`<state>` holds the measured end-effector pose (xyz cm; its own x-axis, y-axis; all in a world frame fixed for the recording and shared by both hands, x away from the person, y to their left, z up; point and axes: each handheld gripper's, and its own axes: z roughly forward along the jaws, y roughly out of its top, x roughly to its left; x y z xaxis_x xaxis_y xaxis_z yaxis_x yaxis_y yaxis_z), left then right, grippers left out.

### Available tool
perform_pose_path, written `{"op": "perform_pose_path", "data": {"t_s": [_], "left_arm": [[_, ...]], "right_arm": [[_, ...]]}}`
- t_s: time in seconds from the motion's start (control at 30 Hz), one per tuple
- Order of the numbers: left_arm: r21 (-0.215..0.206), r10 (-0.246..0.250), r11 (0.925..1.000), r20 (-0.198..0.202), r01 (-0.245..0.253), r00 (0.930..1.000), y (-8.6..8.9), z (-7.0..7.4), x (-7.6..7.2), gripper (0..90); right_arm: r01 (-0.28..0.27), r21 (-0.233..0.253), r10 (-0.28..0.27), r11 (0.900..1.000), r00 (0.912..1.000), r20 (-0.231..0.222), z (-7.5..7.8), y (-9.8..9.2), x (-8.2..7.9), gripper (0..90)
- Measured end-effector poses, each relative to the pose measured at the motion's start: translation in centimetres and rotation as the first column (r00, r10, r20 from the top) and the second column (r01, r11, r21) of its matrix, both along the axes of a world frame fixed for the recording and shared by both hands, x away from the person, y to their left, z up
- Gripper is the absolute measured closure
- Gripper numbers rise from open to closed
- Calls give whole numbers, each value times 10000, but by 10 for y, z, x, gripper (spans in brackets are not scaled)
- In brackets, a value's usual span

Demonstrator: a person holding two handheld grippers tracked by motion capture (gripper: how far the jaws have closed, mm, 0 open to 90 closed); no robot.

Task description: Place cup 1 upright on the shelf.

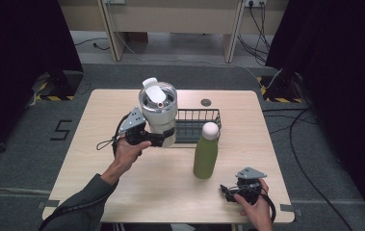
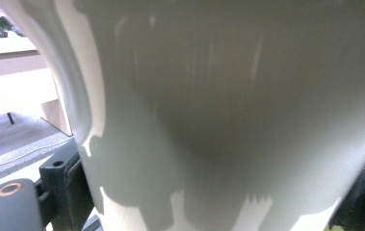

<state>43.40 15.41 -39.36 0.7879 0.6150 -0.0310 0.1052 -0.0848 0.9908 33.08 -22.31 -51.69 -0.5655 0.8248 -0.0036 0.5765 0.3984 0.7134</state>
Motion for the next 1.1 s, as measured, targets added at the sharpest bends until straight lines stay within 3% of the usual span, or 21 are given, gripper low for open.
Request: {"op": "perform_pose_path", "data": {"t_s": [0.53, 1.1], "left_arm": [[198, 201, 9996, 52, -202, 9998, -6, 7, 17, 110], [-42, 582, 9983, -89, -582, 9983, -11, 12, 47, 110]], "right_arm": [[1, -21, -1, 10000, 10000, -16, 0, 0, 0, 105], [-3, -28, 3, 10000, 10000, 2, 0, 0, 0, 105]]}}
